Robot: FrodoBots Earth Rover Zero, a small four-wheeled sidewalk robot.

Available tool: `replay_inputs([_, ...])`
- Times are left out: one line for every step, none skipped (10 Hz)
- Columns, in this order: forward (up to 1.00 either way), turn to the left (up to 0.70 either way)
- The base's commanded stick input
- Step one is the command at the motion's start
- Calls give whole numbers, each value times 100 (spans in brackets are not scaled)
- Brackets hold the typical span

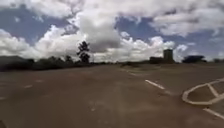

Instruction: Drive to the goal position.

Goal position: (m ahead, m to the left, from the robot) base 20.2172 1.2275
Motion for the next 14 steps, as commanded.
replay_inputs([100, 0])
replay_inputs([100, 0])
replay_inputs([100, 0])
replay_inputs([100, 0])
replay_inputs([100, 0])
replay_inputs([100, 0])
replay_inputs([100, 0])
replay_inputs([100, 0])
replay_inputs([100, 0])
replay_inputs([100, 0])
replay_inputs([100, 0])
replay_inputs([100, 0])
replay_inputs([100, 0])
replay_inputs([100, 0])
